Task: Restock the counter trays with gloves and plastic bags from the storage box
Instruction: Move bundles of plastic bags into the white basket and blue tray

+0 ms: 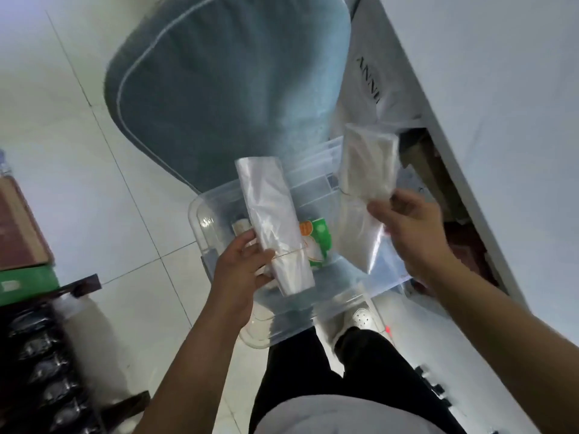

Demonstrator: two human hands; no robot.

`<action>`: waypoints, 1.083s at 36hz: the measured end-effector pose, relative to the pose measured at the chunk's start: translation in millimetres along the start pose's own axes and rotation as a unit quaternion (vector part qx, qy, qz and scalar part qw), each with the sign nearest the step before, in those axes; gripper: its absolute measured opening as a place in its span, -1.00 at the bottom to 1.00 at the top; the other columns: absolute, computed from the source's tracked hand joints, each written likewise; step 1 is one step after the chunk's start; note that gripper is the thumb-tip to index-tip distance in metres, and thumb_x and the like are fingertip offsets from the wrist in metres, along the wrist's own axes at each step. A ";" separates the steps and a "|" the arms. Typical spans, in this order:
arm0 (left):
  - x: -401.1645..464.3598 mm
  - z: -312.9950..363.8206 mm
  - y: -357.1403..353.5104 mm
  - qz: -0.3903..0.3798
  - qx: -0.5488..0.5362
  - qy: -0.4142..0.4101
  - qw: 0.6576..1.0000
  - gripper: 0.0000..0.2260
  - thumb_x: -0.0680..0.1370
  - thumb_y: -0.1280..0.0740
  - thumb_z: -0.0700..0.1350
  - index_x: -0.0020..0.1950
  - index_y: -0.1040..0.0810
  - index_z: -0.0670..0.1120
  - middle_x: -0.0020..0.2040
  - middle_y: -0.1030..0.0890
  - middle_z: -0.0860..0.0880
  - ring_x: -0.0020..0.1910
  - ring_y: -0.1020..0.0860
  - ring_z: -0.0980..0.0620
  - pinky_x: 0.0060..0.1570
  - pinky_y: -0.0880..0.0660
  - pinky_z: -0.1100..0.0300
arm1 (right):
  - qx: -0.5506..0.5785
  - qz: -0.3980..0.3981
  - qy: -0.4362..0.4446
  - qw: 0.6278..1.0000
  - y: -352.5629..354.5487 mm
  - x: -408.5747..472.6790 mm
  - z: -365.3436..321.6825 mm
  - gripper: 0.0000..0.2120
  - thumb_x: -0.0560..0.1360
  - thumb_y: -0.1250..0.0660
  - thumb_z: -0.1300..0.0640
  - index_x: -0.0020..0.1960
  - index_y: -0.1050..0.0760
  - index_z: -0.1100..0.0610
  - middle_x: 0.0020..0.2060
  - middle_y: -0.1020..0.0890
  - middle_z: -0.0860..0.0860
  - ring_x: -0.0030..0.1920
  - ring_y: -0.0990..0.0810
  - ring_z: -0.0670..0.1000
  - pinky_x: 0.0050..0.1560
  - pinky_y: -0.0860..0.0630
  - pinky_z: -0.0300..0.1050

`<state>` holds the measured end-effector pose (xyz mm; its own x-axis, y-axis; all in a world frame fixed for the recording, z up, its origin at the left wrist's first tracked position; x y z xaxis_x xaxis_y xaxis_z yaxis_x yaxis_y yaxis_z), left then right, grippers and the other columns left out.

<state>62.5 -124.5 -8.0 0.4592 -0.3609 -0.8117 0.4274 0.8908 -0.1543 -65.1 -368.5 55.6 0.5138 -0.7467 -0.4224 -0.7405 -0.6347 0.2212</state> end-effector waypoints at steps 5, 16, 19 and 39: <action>-26.7 54.7 -36.2 -0.032 0.039 -0.069 0.996 -0.69 0.52 -0.37 -0.36 0.10 -0.61 0.03 -0.15 -0.74 0.11 -0.20 -0.69 0.14 -0.34 -0.57 0.27 | -0.046 0.092 0.187 0.977 113.6 -53.6 -100.2 -0.92 0.50 -0.44 0.08 -0.01 -0.68 -0.01 -0.17 -0.71 -0.10 -0.17 -0.65 0.00 -0.10 -0.58 -0.05; -84.7 90.0 -172.0 -0.184 0.081 -0.142 0.969 -0.37 0.48 -0.36 -0.43 0.31 -0.42 0.23 -0.10 -0.72 -0.06 -0.26 -0.61 0.01 -0.35 -0.56 0.15 | -0.467 0.117 0.321 0.816 249.2 -102.8 -61.0 -0.68 0.39 -0.32 0.56 0.00 -0.69 0.27 0.03 -0.70 0.19 0.20 -0.59 0.32 0.28 -0.42 0.32; -101.1 72.1 -207.2 -0.219 0.112 -0.120 0.962 -0.36 0.47 -0.36 -0.41 0.40 -0.37 0.16 -0.07 -0.74 -0.05 -0.25 -0.60 0.00 -0.27 -0.49 0.09 | -0.504 0.021 0.273 0.819 266.6 -111.7 -18.1 -0.61 0.33 -0.40 0.59 -0.04 -0.72 0.18 0.04 -0.72 0.10 0.28 -0.52 0.35 0.33 -0.33 0.34; -186.0 -71.3 -404.8 -0.361 0.332 0.005 0.872 -0.53 0.51 -0.40 -0.31 0.34 -0.53 0.09 0.15 -0.68 -0.15 0.11 -0.66 -0.16 0.02 -0.60 -0.06 | 0.341 0.095 -0.054 0.934 339.4 -171.0 43.2 -0.64 0.52 -0.38 0.21 0.31 -0.54 0.05 0.09 -0.67 0.19 0.05 -0.68 0.16 -0.04 -0.63 0.05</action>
<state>-251.4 -398.3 165.3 -0.1214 -0.7559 -0.6433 0.9599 0.0755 -0.2700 -423.0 -447.6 164.9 0.3264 -0.7852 -0.5262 -0.9361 -0.1914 -0.2950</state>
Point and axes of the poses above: each hand's wrist, its own x-axis towards the middle knuckle, its own y-axis out of the back of the hand, z = x × y, the point moved 8 cm from there along x, towards the middle knuckle
